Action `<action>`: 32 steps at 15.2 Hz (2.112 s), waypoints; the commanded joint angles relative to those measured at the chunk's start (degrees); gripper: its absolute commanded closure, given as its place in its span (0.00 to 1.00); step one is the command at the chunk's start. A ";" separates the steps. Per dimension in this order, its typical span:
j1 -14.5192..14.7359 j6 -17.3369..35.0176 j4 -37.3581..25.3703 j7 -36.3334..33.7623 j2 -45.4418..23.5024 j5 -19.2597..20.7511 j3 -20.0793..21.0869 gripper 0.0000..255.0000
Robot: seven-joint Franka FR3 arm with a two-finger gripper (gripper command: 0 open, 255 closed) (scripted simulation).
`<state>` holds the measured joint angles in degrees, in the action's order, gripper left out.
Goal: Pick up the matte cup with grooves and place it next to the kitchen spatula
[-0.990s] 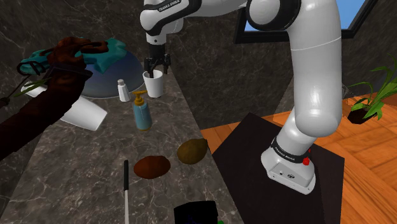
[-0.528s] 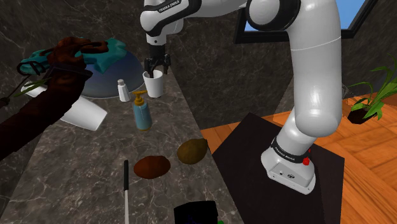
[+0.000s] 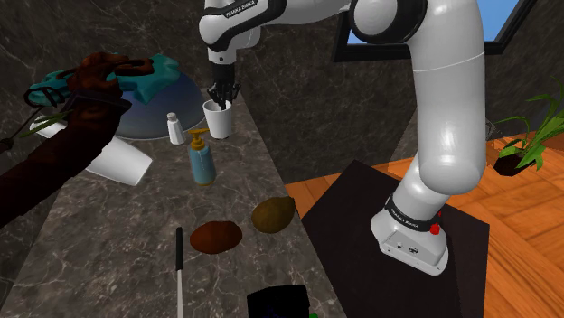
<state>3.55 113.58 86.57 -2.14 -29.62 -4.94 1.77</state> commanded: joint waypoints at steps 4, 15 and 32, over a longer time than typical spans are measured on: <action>-0.01 -1.26 -0.74 -0.11 0.50 0.04 -0.01 1.00; -0.05 -8.72 -6.29 -0.72 2.42 0.19 -0.02 1.00; -0.10 -22.06 -20.19 -1.80 1.92 0.38 0.02 1.00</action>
<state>3.40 92.41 67.36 -3.81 -27.62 -4.57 1.76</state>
